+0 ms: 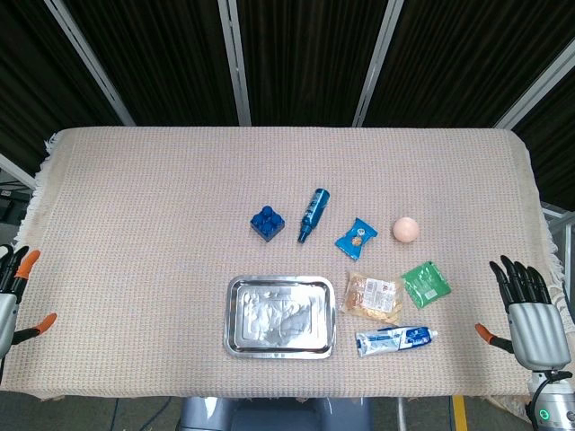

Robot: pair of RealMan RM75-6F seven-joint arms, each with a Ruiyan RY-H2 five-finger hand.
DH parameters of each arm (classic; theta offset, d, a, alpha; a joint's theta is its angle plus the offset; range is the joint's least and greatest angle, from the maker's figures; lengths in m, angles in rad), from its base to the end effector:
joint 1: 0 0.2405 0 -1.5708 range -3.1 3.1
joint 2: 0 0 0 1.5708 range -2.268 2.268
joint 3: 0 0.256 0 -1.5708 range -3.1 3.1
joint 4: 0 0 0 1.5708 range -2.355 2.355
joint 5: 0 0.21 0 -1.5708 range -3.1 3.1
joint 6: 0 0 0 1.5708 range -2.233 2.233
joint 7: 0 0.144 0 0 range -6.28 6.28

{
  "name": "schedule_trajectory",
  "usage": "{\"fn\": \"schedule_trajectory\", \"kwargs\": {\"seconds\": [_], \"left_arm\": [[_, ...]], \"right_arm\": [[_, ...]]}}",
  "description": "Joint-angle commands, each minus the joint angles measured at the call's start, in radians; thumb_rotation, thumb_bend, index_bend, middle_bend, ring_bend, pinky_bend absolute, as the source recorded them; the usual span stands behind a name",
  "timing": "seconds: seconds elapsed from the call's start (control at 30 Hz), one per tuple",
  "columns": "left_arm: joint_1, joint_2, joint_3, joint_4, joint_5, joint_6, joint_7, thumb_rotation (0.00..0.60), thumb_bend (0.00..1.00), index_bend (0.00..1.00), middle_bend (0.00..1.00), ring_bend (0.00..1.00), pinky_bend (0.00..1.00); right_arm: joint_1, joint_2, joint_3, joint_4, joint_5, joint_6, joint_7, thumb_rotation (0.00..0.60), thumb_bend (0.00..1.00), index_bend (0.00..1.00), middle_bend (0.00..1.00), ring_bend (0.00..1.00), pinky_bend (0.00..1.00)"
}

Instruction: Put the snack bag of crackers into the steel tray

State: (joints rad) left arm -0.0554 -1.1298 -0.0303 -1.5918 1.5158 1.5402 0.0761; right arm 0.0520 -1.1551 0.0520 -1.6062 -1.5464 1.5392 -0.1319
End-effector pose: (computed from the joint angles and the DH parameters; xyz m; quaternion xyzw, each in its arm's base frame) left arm -0.3154 0.1679 0.1613 -0.6014 -0.3569 -0.3683 0.6126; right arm -0.3055 -0.1710 0.1531 0.6085 -0.3408 0.3741 0.6113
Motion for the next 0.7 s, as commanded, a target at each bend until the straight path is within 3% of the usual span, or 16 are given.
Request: {"fn": "schedule_trajectory", "kwargs": {"seconds": [0.03, 0.7], "left_arm": [[0.001, 0.002, 0.004, -0.004, 0.005, -0.001, -0.003, 0.600, 0.05, 0.00, 0.00, 0.00, 0.00], [0.014, 0.011, 0.013, -0.016, 0.014, 0.006, -0.005, 0.600, 0.05, 0.00, 0.00, 0.00, 0.00]], "right_arm": [[-0.001, 0.000, -0.001, -0.004, -0.001, 0.001, 0.003, 0.600, 0.07, 0.03, 0.00, 0.00, 0.07], [-0.002, 0.002, -0.008, 0.013, -0.001, -0.012, 0.046, 0.600, 0.07, 0.03, 0.00, 0.00, 0.07]]}}
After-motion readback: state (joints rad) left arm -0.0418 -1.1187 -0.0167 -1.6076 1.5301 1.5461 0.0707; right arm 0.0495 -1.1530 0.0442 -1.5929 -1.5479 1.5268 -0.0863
